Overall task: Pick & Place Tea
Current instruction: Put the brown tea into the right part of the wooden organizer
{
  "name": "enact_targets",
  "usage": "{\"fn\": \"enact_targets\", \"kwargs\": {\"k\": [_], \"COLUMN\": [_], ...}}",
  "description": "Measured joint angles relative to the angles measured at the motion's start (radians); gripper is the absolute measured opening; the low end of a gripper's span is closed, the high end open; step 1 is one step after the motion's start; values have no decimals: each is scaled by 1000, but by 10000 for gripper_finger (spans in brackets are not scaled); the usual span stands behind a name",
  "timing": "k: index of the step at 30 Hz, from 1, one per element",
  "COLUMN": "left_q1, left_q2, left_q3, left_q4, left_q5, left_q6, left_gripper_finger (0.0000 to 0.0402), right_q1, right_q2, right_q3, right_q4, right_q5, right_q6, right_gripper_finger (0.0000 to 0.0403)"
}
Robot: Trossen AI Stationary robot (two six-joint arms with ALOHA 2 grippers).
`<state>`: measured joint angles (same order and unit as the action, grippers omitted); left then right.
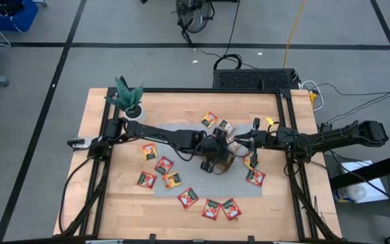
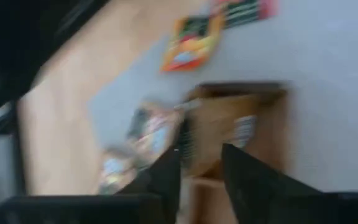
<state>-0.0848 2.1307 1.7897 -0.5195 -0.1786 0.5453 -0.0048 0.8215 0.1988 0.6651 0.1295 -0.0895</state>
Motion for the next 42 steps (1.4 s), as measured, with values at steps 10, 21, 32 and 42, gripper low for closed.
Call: {"fn": "enact_targets", "kwargs": {"k": [10,21,32,42], "left_q1": [18,17,33,43], "left_q2": [65,89,119,157], "left_q3": [0,-2,-18,-15], "left_q4": [45,65,99,138], "left_q5": [184,253,314,363], "left_q6": [-28,-45,-70,-110], "left_gripper_finger": [4,2,1,1], "right_q1": [0,0,0,0], "right_q2": [0,0,0,0], "right_q3": [0,0,0,0], "right_q4": [9,12,12,17], "right_q5": [0,0,0,0], "right_q6": [-1,22,22,22], "right_gripper_finger": [45,45,45,45]}}
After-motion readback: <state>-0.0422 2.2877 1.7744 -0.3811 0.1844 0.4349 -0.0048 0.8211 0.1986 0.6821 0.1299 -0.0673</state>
